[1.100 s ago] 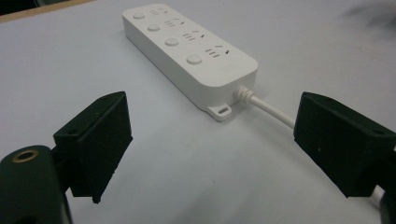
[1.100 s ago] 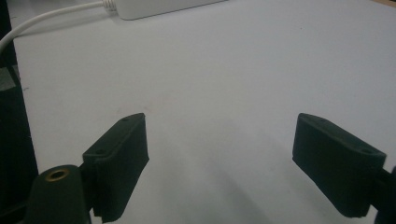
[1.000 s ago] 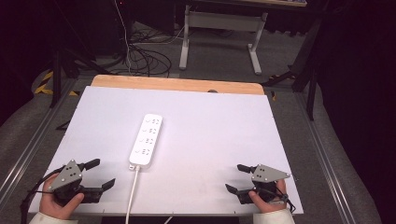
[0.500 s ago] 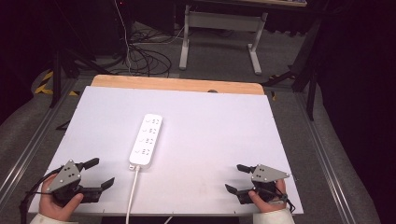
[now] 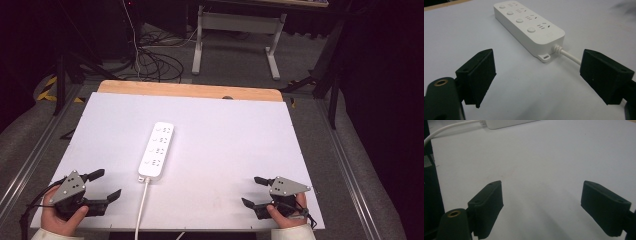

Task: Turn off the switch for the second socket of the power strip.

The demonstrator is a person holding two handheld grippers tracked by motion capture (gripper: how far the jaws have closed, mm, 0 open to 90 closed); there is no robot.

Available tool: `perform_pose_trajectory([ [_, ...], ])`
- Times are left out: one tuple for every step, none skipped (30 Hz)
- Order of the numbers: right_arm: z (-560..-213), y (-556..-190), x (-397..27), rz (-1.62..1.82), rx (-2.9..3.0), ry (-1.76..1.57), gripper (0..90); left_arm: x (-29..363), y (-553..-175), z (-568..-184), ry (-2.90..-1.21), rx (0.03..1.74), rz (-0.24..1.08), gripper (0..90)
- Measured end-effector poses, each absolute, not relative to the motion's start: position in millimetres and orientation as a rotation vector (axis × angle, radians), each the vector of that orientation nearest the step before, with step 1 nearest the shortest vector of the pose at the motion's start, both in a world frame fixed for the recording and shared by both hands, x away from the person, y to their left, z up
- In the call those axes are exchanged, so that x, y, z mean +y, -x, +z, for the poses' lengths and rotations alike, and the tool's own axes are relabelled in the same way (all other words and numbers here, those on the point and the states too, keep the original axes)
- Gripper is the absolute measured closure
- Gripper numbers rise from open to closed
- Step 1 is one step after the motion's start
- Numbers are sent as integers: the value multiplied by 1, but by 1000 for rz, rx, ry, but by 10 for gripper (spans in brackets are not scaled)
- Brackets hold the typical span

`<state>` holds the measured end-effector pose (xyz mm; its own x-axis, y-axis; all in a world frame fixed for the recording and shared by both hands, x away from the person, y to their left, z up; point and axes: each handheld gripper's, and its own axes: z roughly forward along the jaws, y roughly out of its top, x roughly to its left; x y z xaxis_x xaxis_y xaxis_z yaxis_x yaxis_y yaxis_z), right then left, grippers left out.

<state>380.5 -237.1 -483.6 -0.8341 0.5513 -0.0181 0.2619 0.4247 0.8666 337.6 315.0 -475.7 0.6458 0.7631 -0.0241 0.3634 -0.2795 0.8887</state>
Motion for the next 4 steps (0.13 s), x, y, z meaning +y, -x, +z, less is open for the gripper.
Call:
perform_pose_trajectory([
  [-484, -380, -237, 1369, 2383, -703, 187, 316, -338, -476, -1881, 906, 499, 135],
  [-484, -380, -237, 1368, 2384, -702, 187, 316, -338, -475, -1874, 911, 494, 132],
  [-484, -380, -237, 1368, 2385, -701, 187, 316, -338, -476, -1872, 911, 497, 131],
  [-484, -380, -237, 1368, 2384, -700, 187, 317, -338, -476, -1874, 911, 498, 131],
])
